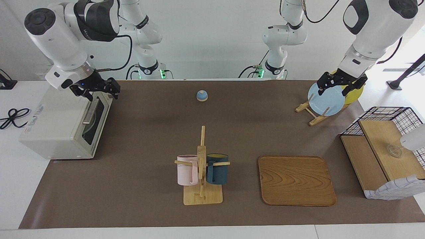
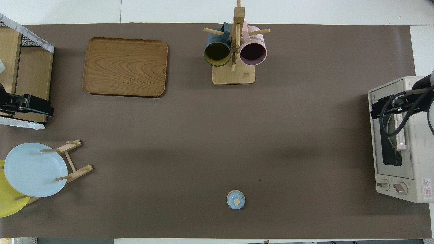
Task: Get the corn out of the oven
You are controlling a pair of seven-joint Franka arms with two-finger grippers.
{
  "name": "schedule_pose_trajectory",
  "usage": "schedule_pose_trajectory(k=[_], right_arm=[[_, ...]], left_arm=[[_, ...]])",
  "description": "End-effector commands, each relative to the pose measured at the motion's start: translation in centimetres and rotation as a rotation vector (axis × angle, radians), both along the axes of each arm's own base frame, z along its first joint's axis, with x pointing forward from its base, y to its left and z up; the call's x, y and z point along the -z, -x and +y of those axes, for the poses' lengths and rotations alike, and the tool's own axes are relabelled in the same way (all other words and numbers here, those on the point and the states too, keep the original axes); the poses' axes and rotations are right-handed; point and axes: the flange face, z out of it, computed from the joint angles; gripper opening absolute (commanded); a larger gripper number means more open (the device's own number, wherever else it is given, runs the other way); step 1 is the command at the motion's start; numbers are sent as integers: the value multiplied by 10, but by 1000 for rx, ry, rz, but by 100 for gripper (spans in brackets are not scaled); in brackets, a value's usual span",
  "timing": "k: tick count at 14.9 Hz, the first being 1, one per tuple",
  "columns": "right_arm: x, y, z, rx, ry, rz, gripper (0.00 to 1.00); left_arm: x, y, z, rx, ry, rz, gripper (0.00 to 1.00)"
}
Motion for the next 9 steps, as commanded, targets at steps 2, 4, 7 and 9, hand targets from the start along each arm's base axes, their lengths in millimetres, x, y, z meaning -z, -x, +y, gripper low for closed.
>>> schedule_pose_trajectory(k=[2,4,7,9], right_arm=[[21,18,-8,-66,-10,-35,0],[32,25,-33,-86,-2,-49,0],[46,29,-60,-45,13,-59,0],[61,32,-63,-32,16,-57,0]], left_arm=[[-3,6,2,1,13,-18,100],[-3,6,2,1,13,-18,100],[-3,6,2,1,13,-18,100],[-3,6,2,1,13,-18,100]])
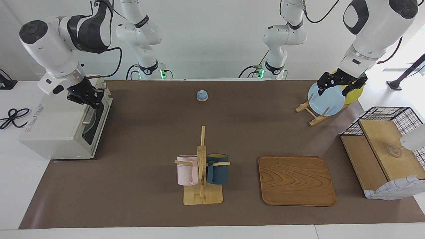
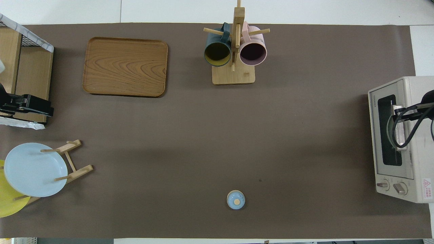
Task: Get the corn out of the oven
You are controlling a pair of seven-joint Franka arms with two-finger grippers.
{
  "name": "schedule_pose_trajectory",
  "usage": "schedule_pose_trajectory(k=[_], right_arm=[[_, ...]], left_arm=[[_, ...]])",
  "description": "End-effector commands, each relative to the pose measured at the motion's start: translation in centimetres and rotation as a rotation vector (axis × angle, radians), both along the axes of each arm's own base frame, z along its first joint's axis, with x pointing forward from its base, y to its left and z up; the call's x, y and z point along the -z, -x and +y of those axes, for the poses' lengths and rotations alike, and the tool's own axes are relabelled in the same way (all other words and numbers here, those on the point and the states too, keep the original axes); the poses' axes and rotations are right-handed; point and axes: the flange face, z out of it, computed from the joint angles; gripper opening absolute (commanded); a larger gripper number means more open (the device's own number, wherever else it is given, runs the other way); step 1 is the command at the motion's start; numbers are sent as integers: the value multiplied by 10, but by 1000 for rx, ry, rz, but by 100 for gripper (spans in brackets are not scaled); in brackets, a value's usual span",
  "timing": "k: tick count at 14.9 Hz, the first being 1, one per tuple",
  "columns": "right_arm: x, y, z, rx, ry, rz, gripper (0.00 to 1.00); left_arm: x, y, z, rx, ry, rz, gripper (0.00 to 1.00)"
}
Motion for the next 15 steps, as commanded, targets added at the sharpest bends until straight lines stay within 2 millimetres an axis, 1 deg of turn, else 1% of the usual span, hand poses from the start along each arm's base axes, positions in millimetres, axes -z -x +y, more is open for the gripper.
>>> schedule_pose_trajectory(k=[1,3,4,7,10,13,15], right_arm=[[16,14,-4,-3,18,-1,0],[23,16,-14,8,32,2,0],[28,16,-16,8,37,-6,0],[33,18,-23,3,63,1,0],[38,19,-24,-4,69,9,0],[38,20,-24,-27,108,20,0],[45,24,-24,-20,105,33,0]], left_arm=[[-3,6,2,1,13,-16,100],[-3,6,1,2,13,-18,100],[-3,6,2,1,13,-18,100],[-3,6,2,1,13,-18,100],[-3,6,1,2,13,-16,100],[-3,6,2,1,13,-16,100],[-3,6,2,1,13,-18,100]])
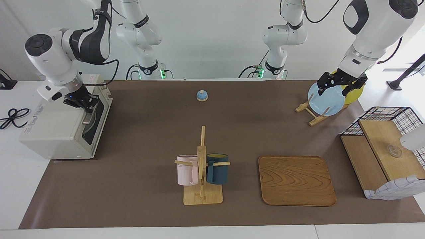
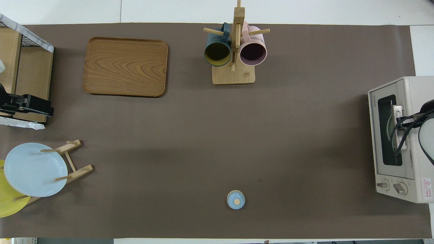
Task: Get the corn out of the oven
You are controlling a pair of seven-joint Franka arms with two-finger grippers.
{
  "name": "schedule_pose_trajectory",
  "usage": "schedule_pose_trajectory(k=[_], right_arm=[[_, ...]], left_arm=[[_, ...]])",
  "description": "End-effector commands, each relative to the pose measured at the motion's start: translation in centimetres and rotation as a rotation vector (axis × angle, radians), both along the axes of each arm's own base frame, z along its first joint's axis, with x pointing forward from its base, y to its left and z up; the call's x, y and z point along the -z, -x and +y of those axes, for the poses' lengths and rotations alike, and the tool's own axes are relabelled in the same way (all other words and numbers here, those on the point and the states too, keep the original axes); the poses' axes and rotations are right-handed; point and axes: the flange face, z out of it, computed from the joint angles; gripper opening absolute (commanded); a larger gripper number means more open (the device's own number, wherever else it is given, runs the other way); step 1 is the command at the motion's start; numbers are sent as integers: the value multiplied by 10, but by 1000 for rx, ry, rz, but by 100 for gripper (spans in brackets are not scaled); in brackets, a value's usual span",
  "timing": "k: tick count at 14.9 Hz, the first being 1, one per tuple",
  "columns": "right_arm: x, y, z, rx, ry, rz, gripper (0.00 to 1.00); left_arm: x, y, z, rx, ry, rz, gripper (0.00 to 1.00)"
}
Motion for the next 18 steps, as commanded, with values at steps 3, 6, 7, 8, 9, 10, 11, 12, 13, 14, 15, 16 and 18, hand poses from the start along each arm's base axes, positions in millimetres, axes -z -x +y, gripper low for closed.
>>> schedule_pose_trajectory(k=[3,6,7,8,9,10,11,12,13,14,15,16,18], right_arm=[[16,14,4,-11,0,14,0],[22,11,10,-29,3,-14,0],[27,9,12,-37,5,-36,0],[32,8,13,-43,6,-45,0],[38,5,24,-62,4,-53,0],[42,3,37,-80,3,-54,0],[45,3,40,-64,4,-53,0],[51,2,43,-52,4,-45,0],[56,0,51,-61,3,-38,0],[57,-3,55,-66,4,-53,0],[61,-5,56,-67,4,-60,0],[63,-6,58,-70,2,-60,0],[79,-12,72,-77,1,-69,0]], left_arm=[[-3,6,2,1,13,-16,100],[-3,6,2,1,13,-16,100],[-3,6,2,1,13,-18,100],[-3,6,2,1,13,-18,100],[-3,6,2,1,13,-18,100],[-3,6,2,1,13,-18,100],[-3,6,2,1,13,-18,100],[-3,6,2,1,13,-18,100],[-3,6,2,1,13,-18,100],[-3,6,2,1,13,-16,100],[-3,6,2,1,13,-18,100],[-3,6,2,1,13,-16,100],[-3,6,2,1,13,-18,100]])
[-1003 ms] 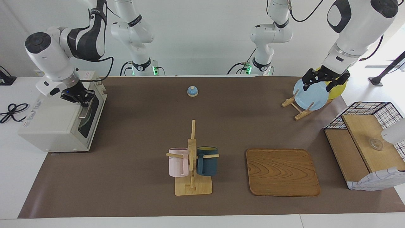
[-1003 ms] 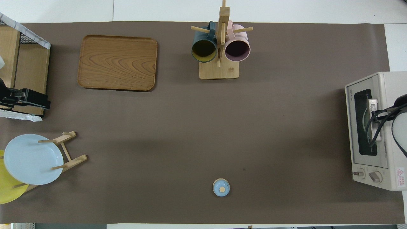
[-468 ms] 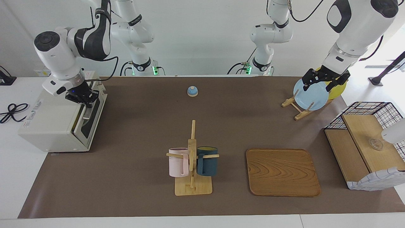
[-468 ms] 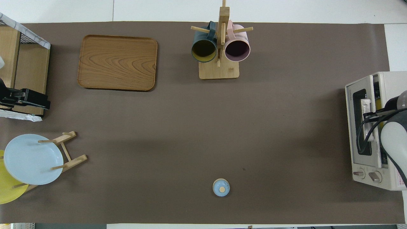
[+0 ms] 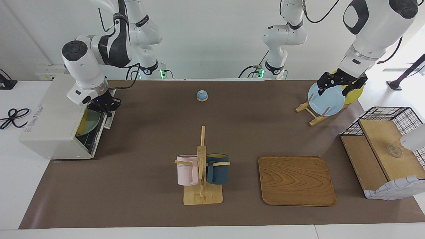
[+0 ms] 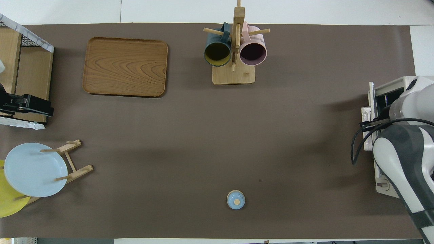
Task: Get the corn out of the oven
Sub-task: 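Reach the right gripper into the open toaster oven toward the plate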
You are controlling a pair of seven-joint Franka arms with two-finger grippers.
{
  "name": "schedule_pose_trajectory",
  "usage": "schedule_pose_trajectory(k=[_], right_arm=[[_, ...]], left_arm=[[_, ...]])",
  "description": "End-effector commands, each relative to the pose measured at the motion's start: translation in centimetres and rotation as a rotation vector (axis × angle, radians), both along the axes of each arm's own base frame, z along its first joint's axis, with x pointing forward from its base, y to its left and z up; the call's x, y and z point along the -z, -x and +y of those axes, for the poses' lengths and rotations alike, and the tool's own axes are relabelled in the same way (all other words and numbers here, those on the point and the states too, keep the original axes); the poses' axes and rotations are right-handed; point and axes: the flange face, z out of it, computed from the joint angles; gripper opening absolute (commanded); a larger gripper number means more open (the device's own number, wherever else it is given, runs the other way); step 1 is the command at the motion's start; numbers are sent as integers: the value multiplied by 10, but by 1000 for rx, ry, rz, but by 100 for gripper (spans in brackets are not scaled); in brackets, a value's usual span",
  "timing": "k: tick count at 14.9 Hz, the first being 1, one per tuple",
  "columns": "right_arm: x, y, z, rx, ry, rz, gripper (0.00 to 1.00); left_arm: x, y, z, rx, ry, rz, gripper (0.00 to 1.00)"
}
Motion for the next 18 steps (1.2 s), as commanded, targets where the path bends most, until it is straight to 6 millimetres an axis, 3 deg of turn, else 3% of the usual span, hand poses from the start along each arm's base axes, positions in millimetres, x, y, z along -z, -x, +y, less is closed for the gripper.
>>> schedule_pose_trajectory(k=[1,5,8,10,18], right_arm=[[48,-12,-5,19,3,-31,0],[73,-11,-1,25,-10,-47,0],[77,-10,0,29,-11,-63,0],[98,-6,1,28,-15,-76,0],[143,-5,9,58,-30,-34,0]], left_arm=[[-3,6,2,1,13,-18,100],[-3,6,1,2,13,-16,100],[-3,6,2,1,13,-16,100],[-3,6,2,1,13,-16,100],[-3,6,1,2,13,-16,100]])
